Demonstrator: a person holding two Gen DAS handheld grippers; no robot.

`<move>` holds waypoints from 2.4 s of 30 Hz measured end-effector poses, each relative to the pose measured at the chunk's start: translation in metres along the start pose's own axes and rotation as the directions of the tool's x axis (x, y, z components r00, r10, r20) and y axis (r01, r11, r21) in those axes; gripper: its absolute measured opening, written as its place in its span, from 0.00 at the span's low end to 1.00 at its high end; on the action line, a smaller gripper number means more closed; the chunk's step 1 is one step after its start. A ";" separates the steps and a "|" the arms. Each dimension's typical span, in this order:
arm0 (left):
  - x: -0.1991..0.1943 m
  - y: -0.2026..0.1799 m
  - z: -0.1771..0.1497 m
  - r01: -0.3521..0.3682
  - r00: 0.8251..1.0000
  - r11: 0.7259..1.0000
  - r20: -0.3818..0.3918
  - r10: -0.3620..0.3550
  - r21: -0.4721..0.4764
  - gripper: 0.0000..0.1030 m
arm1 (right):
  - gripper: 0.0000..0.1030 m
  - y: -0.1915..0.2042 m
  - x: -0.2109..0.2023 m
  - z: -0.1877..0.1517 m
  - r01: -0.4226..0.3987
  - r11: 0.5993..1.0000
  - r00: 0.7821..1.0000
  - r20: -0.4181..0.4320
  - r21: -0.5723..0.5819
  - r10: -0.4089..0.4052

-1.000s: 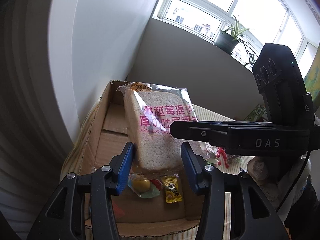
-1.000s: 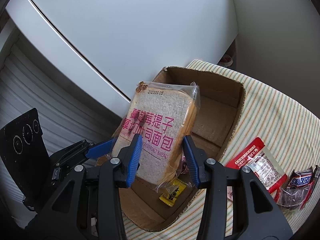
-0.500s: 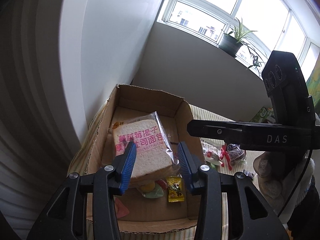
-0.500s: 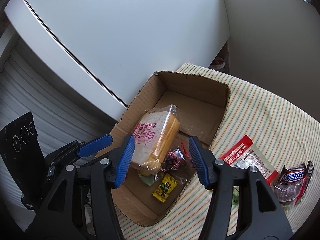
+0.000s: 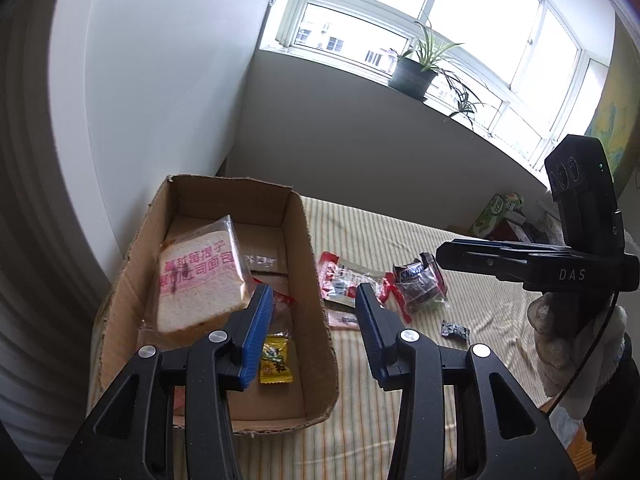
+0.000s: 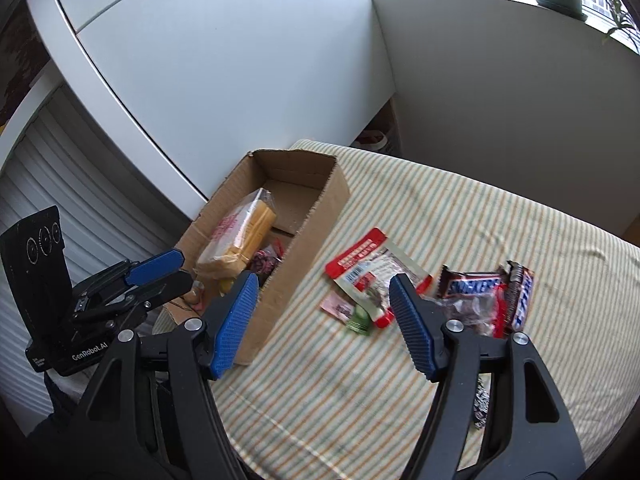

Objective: Organize snacks
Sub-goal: 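Move the right gripper toward the black candy packet, then close the right gripper on the black candy packet while the left grasps the clear brown-candy bag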

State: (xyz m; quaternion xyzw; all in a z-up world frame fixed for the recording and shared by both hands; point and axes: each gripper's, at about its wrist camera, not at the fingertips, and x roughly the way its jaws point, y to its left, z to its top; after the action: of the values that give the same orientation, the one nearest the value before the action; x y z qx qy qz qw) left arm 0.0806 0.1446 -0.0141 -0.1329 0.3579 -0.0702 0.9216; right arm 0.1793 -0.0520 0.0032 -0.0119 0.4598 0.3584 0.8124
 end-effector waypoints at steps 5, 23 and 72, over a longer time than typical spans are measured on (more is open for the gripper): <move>0.013 -0.026 -0.012 0.042 0.998 0.998 -0.037 -0.041 0.036 0.39 | 0.78 -0.042 -0.037 -0.033 0.103 0.994 0.993 0.054 0.024 -0.104; 0.080 -0.088 -0.044 0.102 0.976 0.986 -0.203 -0.074 0.130 0.39 | 0.72 -0.091 -0.014 -0.095 0.184 0.980 0.976 -0.106 -0.082 -0.192; 0.174 -0.151 -0.023 0.062 0.971 0.879 -0.232 0.057 0.473 0.35 | 0.28 -0.107 0.027 -0.105 0.152 0.968 0.961 -0.199 -0.201 -0.192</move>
State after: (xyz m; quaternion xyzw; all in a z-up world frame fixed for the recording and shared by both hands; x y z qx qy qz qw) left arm 0.1880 -0.0435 -0.0971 0.1069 0.4379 -0.1726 0.8758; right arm 0.1742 -0.1525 -0.1112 -0.1661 0.5080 0.3235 0.7808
